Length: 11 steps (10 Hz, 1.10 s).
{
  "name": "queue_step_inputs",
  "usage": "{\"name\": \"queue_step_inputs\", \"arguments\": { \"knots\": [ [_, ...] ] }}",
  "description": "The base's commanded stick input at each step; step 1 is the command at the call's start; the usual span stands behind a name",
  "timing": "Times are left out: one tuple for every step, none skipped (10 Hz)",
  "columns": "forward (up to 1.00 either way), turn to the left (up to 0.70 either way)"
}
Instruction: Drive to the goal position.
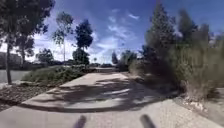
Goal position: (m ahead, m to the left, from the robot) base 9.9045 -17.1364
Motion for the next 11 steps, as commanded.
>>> {"name": "queue_step_inputs", "arguments": {
  "knots": [
    [1.0,0.0],
    [1.0,0.0],
    [1.0,0.0],
    [1.0,0.0],
    [1.0,0.0],
    [1.0,0.0],
    [1.0,0.0],
    [1.0,0.0],
    [1.0,0.0],
    [1.0,0.0],
    [1.0,0.0]
  ]
}}
